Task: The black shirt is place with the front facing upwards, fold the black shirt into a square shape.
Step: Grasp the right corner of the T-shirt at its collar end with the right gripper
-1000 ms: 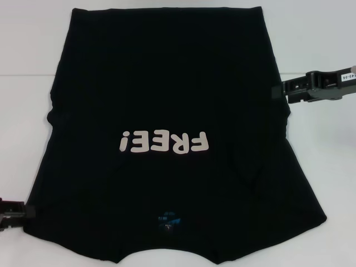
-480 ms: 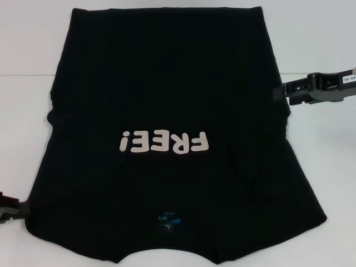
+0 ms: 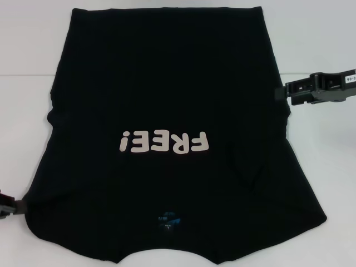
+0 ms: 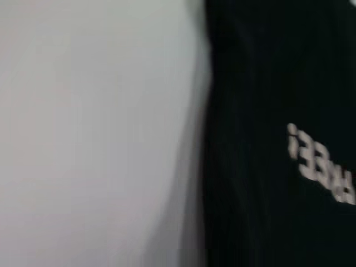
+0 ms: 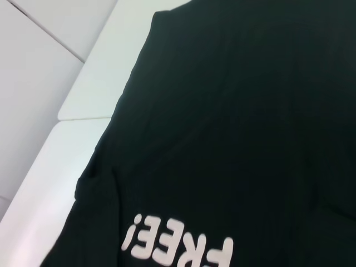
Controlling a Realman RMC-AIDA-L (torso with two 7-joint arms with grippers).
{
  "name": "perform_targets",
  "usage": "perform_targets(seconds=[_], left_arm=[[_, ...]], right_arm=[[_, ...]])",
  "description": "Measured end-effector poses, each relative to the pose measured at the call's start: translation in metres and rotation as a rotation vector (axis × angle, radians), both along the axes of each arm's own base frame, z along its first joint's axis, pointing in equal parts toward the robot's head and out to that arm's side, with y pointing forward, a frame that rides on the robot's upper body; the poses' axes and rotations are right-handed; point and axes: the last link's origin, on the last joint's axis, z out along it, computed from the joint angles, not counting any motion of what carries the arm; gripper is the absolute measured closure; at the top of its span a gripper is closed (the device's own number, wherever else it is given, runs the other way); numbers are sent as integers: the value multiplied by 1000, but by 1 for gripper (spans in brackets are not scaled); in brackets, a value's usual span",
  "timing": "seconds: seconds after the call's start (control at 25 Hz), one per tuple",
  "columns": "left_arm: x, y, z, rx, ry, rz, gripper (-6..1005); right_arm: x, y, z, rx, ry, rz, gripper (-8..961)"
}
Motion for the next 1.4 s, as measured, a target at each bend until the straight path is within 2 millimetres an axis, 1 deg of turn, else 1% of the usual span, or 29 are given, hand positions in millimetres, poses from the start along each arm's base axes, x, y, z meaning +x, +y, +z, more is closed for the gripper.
perform_targets(seconds=[0.04,0.2,0.32,0.44,0.56,0.64,0.72,0.88,1.12,1.4], left_arm=[[2,0,1,2,-10,-13,1001],[11,1,7,19,-61,-80,1001],[17,4,10,26,-81,-109,1001],[23,11,11,32,-89,-130,1000],[31,22,8,27,-92,-154,1000],[36,30,5,21,-87,-167,1000],[39,37,3,15,-81,-175,1000],[44,47,0,7,-69,-187,1000],[46,51,-1,9,-67,-191,1001],[44,49,-1,14,-72,-179,1000]], right_arm=[[1,-1,0,-6,-1,-1,299],[8,-10,6,-50,-8,-6,299],[18,-24,14,-114,-24,-18,300],[33,-41,22,-192,-63,-60,300],[48,-55,25,-249,-98,-110,299],[56,-63,24,-283,-119,-134,299],[60,-68,21,-301,-131,-141,299],[66,-74,10,-331,-161,-143,299],[72,-77,-3,-345,-209,-152,300],[74,-77,-6,-343,-219,-153,300]])
